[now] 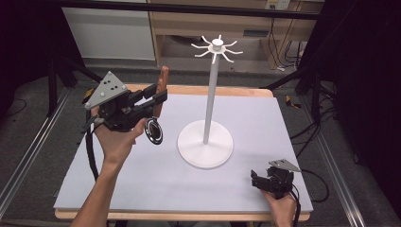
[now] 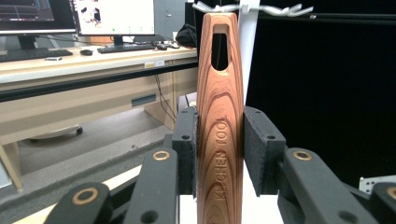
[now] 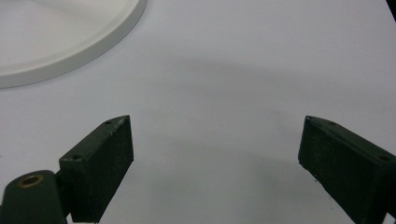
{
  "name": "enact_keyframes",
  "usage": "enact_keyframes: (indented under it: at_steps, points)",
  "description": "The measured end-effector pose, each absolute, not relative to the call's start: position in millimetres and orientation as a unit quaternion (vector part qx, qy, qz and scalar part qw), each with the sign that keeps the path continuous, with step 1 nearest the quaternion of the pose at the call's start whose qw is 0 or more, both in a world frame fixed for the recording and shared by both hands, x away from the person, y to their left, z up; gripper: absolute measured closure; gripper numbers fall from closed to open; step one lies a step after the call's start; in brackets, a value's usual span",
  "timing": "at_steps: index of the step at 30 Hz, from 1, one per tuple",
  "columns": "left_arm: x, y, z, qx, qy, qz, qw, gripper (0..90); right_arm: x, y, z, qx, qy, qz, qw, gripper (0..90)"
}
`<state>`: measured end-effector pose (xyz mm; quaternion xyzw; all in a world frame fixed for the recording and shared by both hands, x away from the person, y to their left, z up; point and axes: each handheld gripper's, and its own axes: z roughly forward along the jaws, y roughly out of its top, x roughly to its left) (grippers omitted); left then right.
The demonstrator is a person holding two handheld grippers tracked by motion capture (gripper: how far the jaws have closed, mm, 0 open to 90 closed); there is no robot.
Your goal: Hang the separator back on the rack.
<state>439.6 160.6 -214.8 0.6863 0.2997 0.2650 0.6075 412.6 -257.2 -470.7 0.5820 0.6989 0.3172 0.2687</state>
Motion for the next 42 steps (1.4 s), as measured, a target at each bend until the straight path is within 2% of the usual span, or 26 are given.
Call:
enact_keyframes:
  at_steps: [16,42]
  points:
    - [455,139,-195,0.691,0.285,0.264,0.609,67.4,414,-257,-471,0.585,0.698,0.317,0.266,10.7]
    - [475,115,-189,0.701,0.278,0.256,0.605,67.4,413,-259,-470,0.584,0.698,0.318,0.266,10.7]
